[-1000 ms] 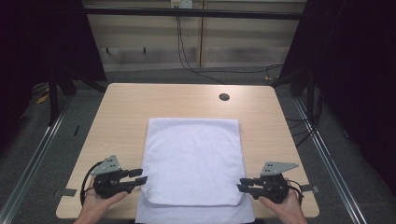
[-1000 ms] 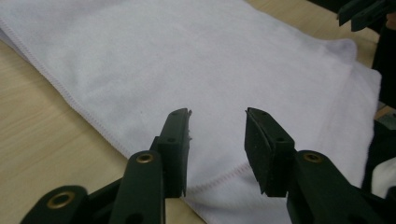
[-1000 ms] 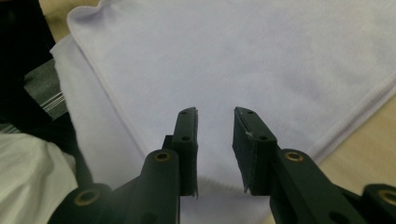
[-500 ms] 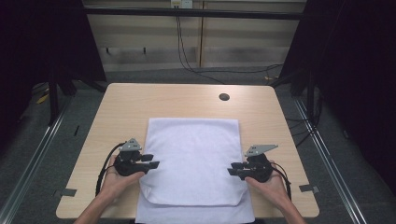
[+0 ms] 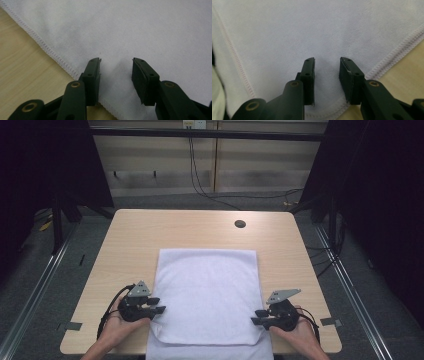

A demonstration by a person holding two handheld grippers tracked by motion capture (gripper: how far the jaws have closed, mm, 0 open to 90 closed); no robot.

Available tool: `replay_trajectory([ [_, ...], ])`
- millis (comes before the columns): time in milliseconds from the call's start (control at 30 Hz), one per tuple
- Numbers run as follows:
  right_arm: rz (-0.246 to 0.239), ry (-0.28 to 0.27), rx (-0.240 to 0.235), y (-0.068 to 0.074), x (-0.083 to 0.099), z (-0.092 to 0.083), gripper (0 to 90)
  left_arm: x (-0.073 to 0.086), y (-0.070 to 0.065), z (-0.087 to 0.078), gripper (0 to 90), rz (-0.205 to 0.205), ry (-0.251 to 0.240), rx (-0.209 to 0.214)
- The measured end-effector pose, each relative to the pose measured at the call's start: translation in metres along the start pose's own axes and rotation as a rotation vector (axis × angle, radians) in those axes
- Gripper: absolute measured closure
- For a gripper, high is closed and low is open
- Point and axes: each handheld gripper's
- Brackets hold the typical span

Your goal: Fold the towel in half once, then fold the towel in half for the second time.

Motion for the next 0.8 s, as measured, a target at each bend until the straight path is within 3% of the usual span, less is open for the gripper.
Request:
replay_trajectory([
  [133,0.005,0.015,-0.012,0.008,0.005,-0.005,65.8,0.003,-0.011,-0.004,58.2,0.002,0.016,0.009],
  [200,0.008,0.030,-0.027,0.013,0.007,-0.007,65.8,0.007,-0.015,-0.007,57.3,-0.013,0.016,0.037],
  [300,0.015,0.046,-0.057,0.015,0.010,-0.011,65.6,0.010,-0.015,-0.013,57.5,-0.040,0.018,0.071],
  [367,0.017,0.014,-0.051,0.012,0.009,-0.011,63.9,0.008,-0.011,-0.015,55.6,-0.055,-0.012,0.093],
  [500,0.038,-0.075,0.003,-0.010,-0.011,-0.012,59.5,-0.011,0.008,-0.019,48.7,-0.095,-0.091,0.045],
  [567,0.043,-0.120,0.033,-0.024,-0.027,-0.011,58.1,-0.022,0.023,-0.017,47.1,-0.126,-0.125,0.041],
  [600,0.029,-0.144,0.063,-0.038,-0.043,-0.007,56.6,-0.028,0.031,-0.013,46.2,-0.130,-0.121,0.034],
  [633,0.029,-0.144,0.063,-0.038,-0.043,-0.007,56.6,-0.032,0.040,-0.010,46.2,-0.139,-0.125,0.014],
  [667,0.039,-0.154,0.076,-0.053,-0.057,0.000,56.1,-0.036,0.050,-0.006,46.0,-0.158,-0.134,-0.001],
  [800,0.066,-0.159,0.111,-0.076,-0.072,0.010,54.2,-0.046,0.083,0.005,44.6,-0.232,-0.169,-0.042],
])
Point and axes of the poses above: each handheld gripper's, and its own axes: z roughly forward along the jaws, x roughly out of its underside, y roughly to its left, and after that the axes turned 4 degrees about -y, right-handed
